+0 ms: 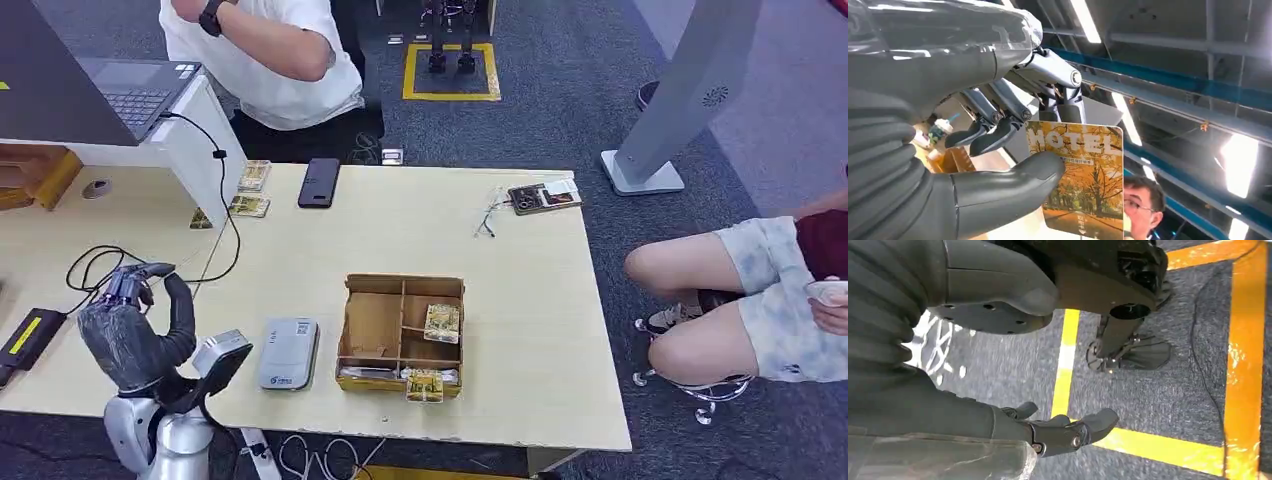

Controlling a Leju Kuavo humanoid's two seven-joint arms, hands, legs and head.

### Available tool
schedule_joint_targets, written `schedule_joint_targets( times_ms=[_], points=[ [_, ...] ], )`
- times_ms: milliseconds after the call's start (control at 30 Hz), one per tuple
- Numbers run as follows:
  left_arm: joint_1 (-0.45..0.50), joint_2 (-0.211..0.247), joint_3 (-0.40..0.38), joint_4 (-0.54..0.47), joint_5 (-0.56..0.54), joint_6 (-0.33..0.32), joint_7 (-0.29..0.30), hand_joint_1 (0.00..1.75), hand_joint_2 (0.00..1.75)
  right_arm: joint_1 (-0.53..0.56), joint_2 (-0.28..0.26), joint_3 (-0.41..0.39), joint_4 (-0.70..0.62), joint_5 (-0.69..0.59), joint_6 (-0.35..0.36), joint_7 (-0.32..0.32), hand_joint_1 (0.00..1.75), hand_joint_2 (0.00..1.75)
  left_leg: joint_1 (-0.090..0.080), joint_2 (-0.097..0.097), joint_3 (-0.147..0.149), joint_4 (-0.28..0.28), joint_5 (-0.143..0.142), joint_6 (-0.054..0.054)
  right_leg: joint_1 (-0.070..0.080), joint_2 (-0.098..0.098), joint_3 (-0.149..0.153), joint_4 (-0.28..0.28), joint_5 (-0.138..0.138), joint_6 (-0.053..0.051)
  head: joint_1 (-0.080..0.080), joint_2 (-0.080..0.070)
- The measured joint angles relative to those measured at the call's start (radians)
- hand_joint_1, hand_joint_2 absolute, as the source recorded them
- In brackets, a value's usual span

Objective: Pass the card to the sensor for recognition and then transmit it.

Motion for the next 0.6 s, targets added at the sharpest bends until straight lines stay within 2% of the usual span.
schedule_joint_targets(
  times_ms=[133,300,600],
  points=[
    [0.002,0.000,0.010,0.000,0.008,0.000,0.000,1.75,1.75,0.006,0.000,-0.021,0.000,-0.002,0.000,-0.008,0.00,1.75,0.000,0.000,0.000,0.000,0.000,0.000,0.000,0.000,0.000,0.000,0.000,0.000,0.000,0.000],
    [0.007,0.000,0.032,-0.001,0.016,0.000,0.000,1.75,1.75,0.022,-0.036,-0.040,-0.001,-0.016,0.043,-0.019,0.00,1.75,0.000,0.000,0.000,0.000,0.000,0.000,0.000,0.000,0.000,0.000,0.000,0.000,0.000,0.000],
    [0.014,-0.002,0.056,-0.013,0.029,0.000,0.000,1.75,1.75,0.034,-0.056,-0.059,-0.002,-0.037,0.038,-0.017,0.00,1.75,0.000,0.000,0.000,0.000,0.000,0.000,0.000,-0.001,0.000,0.000,0.000,0.000,0.000,0.000]
  ],
)
